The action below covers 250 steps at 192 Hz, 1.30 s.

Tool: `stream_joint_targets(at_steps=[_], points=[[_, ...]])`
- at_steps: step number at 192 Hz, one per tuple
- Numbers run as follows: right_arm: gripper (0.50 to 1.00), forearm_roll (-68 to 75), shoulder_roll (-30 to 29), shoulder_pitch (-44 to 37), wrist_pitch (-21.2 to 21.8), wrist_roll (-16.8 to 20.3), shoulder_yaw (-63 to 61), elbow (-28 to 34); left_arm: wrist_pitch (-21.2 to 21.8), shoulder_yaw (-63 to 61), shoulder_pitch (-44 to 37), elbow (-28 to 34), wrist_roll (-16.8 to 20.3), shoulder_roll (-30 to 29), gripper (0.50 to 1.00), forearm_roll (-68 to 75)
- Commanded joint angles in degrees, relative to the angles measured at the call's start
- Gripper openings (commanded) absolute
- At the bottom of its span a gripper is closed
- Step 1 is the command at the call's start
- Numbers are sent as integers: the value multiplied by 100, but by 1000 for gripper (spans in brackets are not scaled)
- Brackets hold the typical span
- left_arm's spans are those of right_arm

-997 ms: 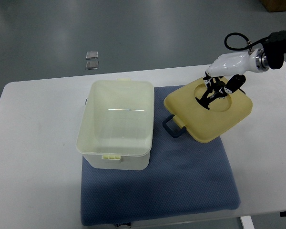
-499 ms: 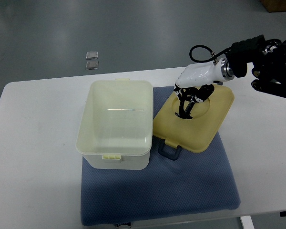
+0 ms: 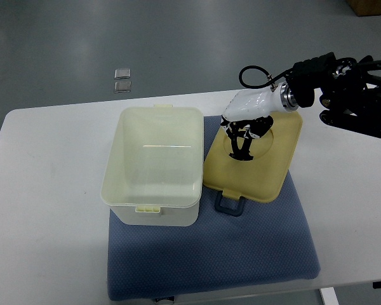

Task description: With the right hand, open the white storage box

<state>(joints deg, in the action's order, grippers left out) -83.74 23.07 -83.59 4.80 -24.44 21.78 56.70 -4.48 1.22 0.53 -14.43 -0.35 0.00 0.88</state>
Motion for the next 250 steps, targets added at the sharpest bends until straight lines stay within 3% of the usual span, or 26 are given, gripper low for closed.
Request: stream_joint_targets(at_steps=[1, 6, 24, 50, 68, 103, 140, 159, 176, 185, 213, 250], points=[[731, 24, 14, 88, -15, 10, -16, -45, 0, -7, 0, -16, 0, 0, 1000, 0], [776, 24, 14, 132, -32, 10, -16, -71, 0, 1, 0, -16, 0, 0, 1000, 0], [866, 24, 23, 211, -50, 10, -16, -159, 0, -7, 0, -16, 0, 0, 1000, 0], [913, 42, 102, 246, -32, 10, -42, -176, 0, -7, 0, -16, 0, 0, 1000, 0], [913, 77, 198, 202, -50, 10, -227, -212, 0, -7, 0, -16, 0, 0, 1000, 0], [913, 736, 559, 378, 38, 1, -1774, -537, 0, 1, 0, -34, 0, 0, 1000, 0], [911, 3724, 453, 1450, 38, 106, -3892, -1090, 0, 1, 0, -42, 0, 0, 1000, 0], [911, 5878, 128, 2022, 56, 748, -4876, -1090, 0, 1, 0, -42, 0, 0, 1000, 0], [913, 8529, -179, 2443, 205, 1670, -5807, -1178, 8, 1, 0, -51, 0, 0, 1000, 0], [917, 9470, -258, 2584, 249, 1864, -6088, -1205, 8, 1, 0, -51, 0, 0, 1000, 0], [919, 11081, -408, 3015, 337, 1785, -6406, -1196, 26, 10, 0, -51, 0, 0, 1000, 0], [919, 11107, -663, 3560, 1462, 1548, -6616, -1196, 26, 1, 0, -51, 0, 0, 1000, 0]])
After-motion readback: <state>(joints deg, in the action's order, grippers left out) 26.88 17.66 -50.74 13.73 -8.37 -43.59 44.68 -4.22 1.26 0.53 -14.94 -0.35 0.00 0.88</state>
